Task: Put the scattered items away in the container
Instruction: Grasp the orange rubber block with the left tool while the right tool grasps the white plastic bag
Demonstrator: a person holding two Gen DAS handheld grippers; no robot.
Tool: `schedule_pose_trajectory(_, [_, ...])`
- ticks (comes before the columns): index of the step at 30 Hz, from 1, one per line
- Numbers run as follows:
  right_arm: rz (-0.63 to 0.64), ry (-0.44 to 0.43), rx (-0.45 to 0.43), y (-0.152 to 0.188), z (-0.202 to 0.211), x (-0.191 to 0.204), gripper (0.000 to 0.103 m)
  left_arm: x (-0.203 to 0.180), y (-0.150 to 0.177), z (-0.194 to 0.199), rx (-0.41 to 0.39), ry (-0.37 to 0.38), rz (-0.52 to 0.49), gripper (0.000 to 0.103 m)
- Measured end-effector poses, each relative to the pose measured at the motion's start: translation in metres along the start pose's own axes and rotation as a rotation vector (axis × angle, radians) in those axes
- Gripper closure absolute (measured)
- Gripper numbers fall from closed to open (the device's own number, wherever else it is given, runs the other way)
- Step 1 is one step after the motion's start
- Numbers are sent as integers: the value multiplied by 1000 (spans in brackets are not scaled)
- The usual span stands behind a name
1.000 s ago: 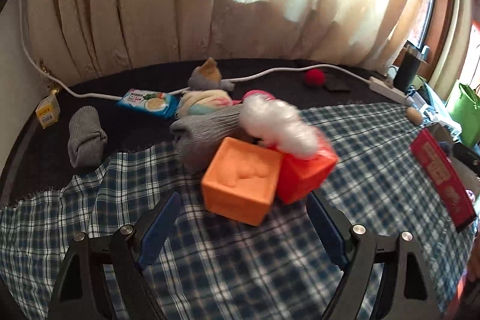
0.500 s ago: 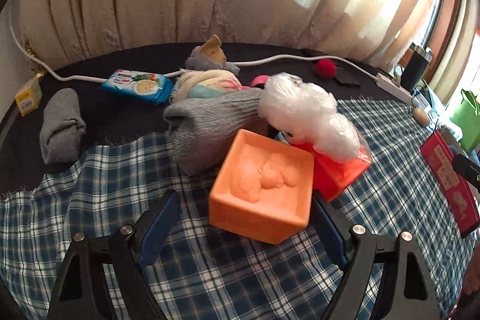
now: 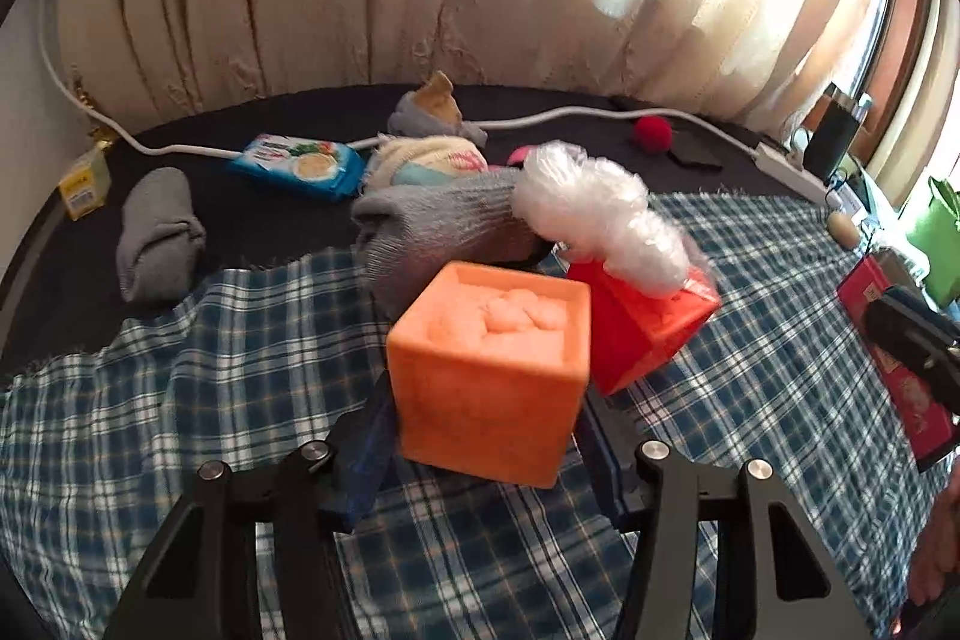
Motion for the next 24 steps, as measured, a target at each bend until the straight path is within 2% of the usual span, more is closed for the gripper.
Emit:
schedule_pose_trajectory(8, [87, -81, 68, 8, -21, 43, 24, 3, -3, 16, -27, 10, 23, 47])
schedule_pose_trajectory(14, [132, -130, 72, 0, -35, 68, 24, 5, -10, 25, -63, 13, 31, 49])
schedule_pose_trajectory(19, [163, -174, 79, -8, -50, 88, 24, 7, -5, 19, -41, -2, 27, 49])
schedule_pose_trajectory(24, [189, -177, 86, -13, -70, 103, 24, 4, -1, 17, -32, -10, -5, 49])
Point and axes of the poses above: each gripper's, at about its wrist camera, not at the fingertips, and z roughly against the way its jaws point, x to its left, y to its underside, the point moved 10 cm from there along -z, roughly the way its jaws point, and after that the axes turned 12 degrees about -x, right-handed, at the moved point
